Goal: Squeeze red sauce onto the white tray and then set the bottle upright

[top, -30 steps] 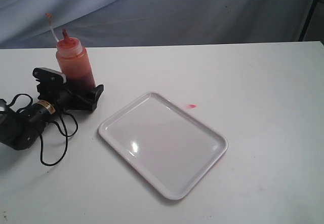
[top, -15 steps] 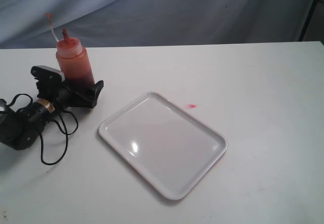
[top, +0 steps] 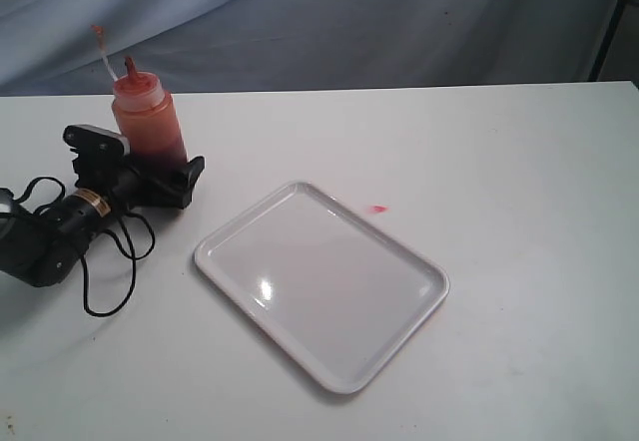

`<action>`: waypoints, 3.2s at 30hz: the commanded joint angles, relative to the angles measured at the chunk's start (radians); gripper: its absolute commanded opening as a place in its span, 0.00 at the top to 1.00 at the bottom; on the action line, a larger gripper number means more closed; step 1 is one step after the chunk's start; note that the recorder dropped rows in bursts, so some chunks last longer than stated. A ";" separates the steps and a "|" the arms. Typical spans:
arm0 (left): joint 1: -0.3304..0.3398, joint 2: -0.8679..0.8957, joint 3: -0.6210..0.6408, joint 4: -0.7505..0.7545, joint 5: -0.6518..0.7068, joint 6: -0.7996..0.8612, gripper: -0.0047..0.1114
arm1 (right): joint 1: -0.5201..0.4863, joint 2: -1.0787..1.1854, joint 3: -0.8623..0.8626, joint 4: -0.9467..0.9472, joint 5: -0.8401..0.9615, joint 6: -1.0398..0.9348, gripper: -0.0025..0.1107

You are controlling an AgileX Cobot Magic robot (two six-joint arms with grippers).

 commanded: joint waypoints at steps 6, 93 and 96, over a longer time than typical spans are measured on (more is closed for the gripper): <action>-0.005 0.001 -0.005 -0.011 0.004 -0.010 0.08 | 0.004 -0.006 0.003 0.006 -0.003 0.006 0.98; -0.005 -1.188 0.933 0.700 -0.151 -0.325 0.96 | 0.004 -0.006 0.003 0.006 -0.003 0.006 0.98; -0.005 -1.188 0.933 0.700 -0.151 -0.337 0.96 | 0.004 -0.006 0.003 0.006 -0.003 0.006 0.98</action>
